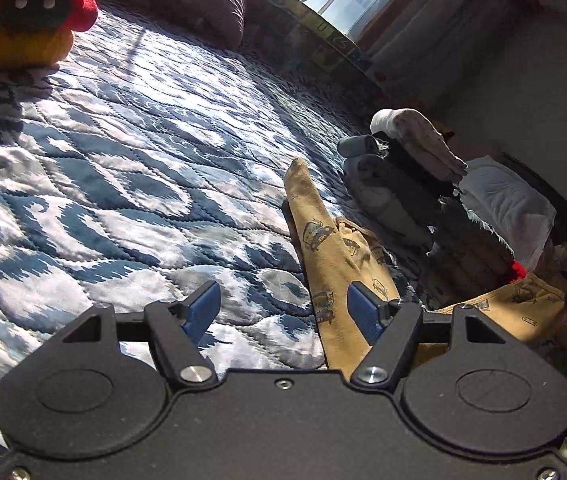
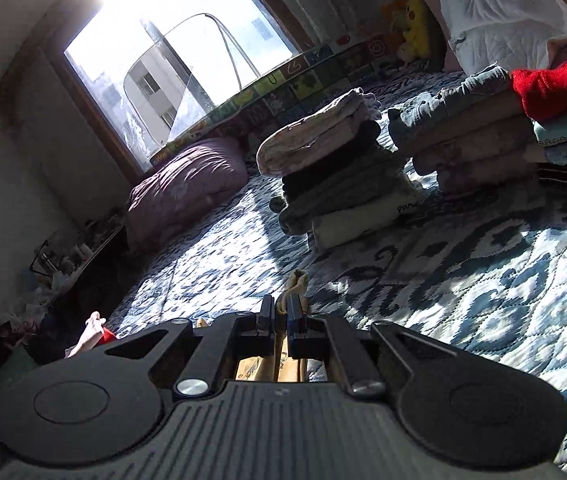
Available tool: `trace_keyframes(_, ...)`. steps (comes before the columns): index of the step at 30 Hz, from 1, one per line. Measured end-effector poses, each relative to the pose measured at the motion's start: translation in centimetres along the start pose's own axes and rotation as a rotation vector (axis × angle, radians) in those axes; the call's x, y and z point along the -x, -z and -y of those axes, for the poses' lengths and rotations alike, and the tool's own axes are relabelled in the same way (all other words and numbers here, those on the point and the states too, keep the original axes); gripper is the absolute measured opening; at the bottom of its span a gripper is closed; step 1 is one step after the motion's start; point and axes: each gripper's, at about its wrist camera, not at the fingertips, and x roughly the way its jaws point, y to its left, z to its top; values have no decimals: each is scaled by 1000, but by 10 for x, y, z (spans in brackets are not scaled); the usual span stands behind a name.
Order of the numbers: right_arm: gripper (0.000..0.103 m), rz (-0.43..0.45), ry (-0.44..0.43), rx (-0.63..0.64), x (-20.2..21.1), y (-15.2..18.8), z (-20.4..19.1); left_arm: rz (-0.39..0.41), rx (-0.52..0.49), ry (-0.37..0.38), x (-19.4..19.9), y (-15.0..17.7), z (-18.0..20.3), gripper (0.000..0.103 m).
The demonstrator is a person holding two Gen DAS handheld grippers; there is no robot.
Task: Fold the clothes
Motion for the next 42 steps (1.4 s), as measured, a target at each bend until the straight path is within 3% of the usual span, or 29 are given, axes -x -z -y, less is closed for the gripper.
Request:
trace_keyframes(6, 7, -31, 39, 9, -3, 1, 14, -26, -87, 24, -1, 3, 15, 70)
trace_keyframes(11, 7, -63, 63, 10, -24, 4, 23, -52, -355, 120, 16, 18, 54, 70)
trace_keyframes(16, 7, -86, 68, 17, -39, 5, 24, -109, -560, 201, 37, 48, 80, 69)
trace_keyframes(22, 7, -100, 68, 41, -50, 0, 15, -122, -917, 134, 45, 104, 109, 65)
trace_keyframes(25, 7, -111, 63, 41, -54, -7, 12, -106, -1070, 72, 40, 125, 117, 46)
trace_keyframes(26, 7, -114, 55, 34, -54, -8, 10, -97, -1127, 14, 34, 132, 118, 36)
trace_keyframes(27, 7, -118, 47, 27, -54, -10, 7, -100, -1153, -15, 29, 135, 117, 22)
trace_keyframes(29, 8, -117, 9, 7, -50, -15, 0, -110, -1185, -47, 22, 139, 114, 5)
trace_keyframes(35, 7, -67, -79, 77, -27, -40, -33, -152, -1219, -52, 19, 141, 105, 3)
trace_keyframes(40, 7, -116, 98, 221, -45, -31, -13, -175, -1269, -48, 20, 147, 105, 2)
trace_keyframes(42, 7, -169, 147, 178, -62, -19, 20, -184, -1281, -47, 21, 148, 104, 2)
